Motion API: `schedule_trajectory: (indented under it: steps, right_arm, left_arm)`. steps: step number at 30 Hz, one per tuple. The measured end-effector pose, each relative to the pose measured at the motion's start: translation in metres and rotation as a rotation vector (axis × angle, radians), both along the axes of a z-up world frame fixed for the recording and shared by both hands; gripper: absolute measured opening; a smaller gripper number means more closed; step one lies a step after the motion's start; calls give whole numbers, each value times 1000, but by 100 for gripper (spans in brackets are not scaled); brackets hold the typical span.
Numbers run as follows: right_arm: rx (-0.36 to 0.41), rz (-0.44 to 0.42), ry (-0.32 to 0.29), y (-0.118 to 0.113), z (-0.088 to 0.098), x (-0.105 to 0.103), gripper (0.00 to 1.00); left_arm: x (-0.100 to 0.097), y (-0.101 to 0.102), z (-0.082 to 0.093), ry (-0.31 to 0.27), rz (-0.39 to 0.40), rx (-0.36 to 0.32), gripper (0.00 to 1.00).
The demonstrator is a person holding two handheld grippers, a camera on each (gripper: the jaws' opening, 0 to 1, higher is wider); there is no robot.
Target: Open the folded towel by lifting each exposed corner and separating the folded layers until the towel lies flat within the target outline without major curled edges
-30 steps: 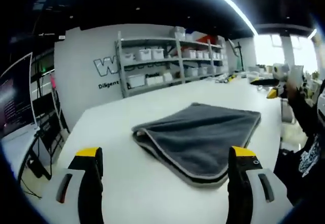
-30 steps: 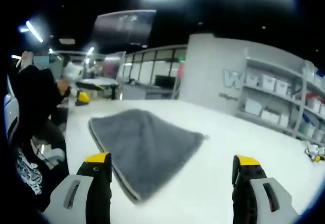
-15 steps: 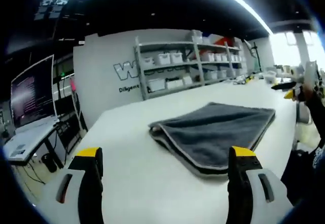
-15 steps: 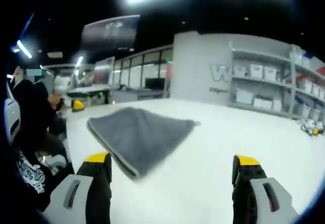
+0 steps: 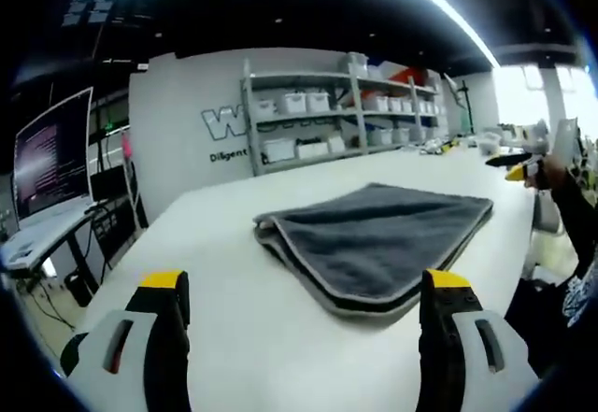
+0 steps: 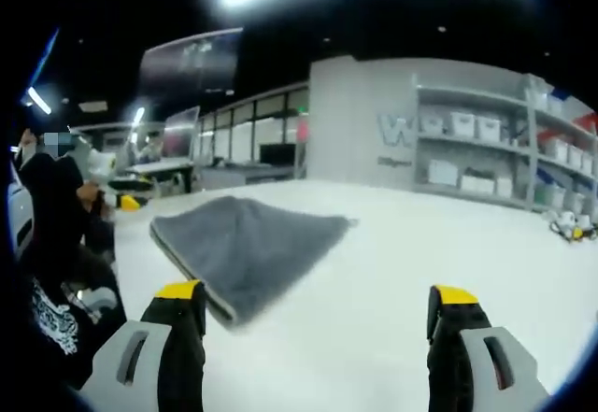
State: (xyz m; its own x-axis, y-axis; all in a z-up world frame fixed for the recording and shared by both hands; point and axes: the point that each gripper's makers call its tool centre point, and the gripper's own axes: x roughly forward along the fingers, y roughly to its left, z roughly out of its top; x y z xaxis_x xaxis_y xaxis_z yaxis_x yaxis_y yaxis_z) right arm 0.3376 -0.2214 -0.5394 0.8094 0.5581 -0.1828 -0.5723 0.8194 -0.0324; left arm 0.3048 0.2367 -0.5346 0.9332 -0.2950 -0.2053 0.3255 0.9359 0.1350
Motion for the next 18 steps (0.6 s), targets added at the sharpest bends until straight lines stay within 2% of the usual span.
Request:
schedule_trajectory:
  steps: [6,10,14,18]
  right_arm:
    - [-9,2,12,0,-5,0,100]
    - [-21,-4,21,-5,-6,3,100]
    - [9,-2,17,-11,9,15,100]
    - [-29,12,-1,-7,20,30,100]
  left_arm:
    - [4,5,-8,14,26,28,100]
    - [5,1,-11,29,17,23,100]
    - [4,-7,-14,38,4,35,98]
    - [2,-12,-17,45,-2,27,98]
